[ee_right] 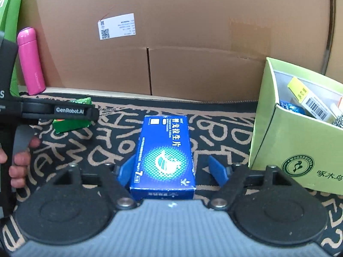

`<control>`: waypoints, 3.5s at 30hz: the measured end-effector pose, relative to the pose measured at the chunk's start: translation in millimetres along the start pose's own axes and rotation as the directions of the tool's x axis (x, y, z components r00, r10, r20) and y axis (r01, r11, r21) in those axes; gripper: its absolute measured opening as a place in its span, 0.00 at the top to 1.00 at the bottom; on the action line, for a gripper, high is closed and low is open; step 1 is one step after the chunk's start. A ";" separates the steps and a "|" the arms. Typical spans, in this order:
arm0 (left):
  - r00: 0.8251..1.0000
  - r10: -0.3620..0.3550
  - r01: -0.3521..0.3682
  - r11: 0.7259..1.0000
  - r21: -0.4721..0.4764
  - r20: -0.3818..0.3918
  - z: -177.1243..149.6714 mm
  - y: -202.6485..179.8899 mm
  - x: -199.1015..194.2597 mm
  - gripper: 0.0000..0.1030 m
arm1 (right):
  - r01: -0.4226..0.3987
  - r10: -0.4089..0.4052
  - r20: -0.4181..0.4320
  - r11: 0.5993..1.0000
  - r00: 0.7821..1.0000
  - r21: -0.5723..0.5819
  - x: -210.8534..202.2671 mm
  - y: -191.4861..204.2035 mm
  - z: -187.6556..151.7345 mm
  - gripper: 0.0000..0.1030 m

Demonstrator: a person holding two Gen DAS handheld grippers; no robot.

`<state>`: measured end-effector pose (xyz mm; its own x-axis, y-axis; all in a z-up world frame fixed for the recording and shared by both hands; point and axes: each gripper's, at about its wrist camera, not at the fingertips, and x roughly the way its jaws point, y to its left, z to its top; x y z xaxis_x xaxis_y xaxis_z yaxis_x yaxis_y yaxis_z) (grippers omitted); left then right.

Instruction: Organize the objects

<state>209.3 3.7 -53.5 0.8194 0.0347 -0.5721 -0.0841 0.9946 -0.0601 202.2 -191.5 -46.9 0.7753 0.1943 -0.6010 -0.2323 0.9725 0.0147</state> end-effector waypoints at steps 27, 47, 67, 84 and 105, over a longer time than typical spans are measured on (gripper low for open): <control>0.938 -0.294 0.300 0.954 -0.003 0.185 15.4 -60.5 -77.8 0.25 | 0.207 -0.223 0.378 0.975 0.899 0.082 -79.1 -36.2 22.4 0.47; 0.835 -0.550 0.538 0.824 0.178 0.023 67.7 -243.6 -60.7 0.20 | 0.302 -0.363 0.256 0.920 0.896 0.249 -63.2 -173.5 26.1 0.43; 0.912 -0.391 0.385 0.920 0.067 0.122 33.3 -171.4 -90.1 0.06 | 0.347 -0.417 0.279 0.899 0.865 0.268 -84.1 -171.8 20.0 0.43; 0.914 -0.405 0.405 0.914 -0.001 0.040 -37.3 -150.3 -160.3 0.02 | 0.383 -0.479 0.253 0.856 0.841 0.347 -185.4 -136.0 -72.1 0.00; 0.948 -0.317 0.318 0.937 0.145 -0.031 -78.9 -194.5 -178.1 0.02 | 0.486 -0.512 0.101 0.849 0.853 0.208 -191.1 -123.1 -107.3 0.00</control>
<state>35.0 -203.6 -4.4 0.7856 -0.2856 -0.5489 0.2640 0.9570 -0.1202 19.7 -362.1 -19.5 0.8394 -0.3197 -0.4395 0.3012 0.9468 -0.1134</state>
